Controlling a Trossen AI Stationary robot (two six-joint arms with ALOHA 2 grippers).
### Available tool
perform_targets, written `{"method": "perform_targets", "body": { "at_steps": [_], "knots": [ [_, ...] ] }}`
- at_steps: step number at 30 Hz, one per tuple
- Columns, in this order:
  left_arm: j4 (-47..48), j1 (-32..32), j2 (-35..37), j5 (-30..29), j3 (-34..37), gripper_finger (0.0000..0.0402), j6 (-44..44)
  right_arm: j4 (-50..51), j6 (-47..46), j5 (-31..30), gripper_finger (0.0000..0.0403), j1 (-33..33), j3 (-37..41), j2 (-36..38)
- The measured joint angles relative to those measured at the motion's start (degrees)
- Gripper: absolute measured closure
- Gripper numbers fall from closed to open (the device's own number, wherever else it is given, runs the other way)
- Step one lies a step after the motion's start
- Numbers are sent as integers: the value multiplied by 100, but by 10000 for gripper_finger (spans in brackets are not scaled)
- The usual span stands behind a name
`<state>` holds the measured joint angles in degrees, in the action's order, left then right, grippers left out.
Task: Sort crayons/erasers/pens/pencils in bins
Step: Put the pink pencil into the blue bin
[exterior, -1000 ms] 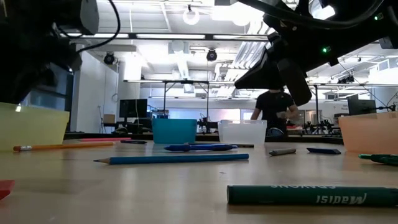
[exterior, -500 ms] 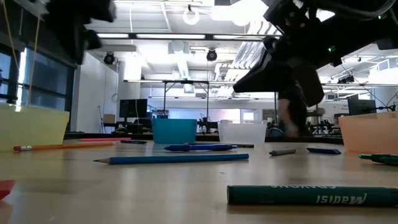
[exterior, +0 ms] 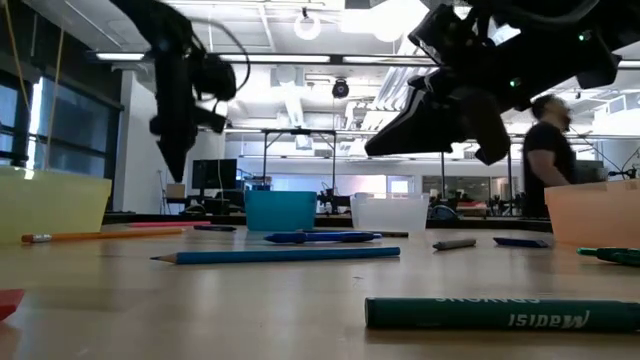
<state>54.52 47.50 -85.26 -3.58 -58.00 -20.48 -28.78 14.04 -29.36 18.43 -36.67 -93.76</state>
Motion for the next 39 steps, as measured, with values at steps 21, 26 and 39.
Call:
{"method": "perform_targets", "body": {
  "at_steps": [21,26,39],
  "knots": [
    [-780,1447,-1785,-291,-716,308,-82,-152,-4,4,403,123,4,0],
    [-695,1517,-1930,-473,-820,271,230,-152,-4,4,403,123,4,0],
    [-1141,1517,-2333,-332,-832,277,384,-152,-8,4,403,123,4,0]
  ]
}}
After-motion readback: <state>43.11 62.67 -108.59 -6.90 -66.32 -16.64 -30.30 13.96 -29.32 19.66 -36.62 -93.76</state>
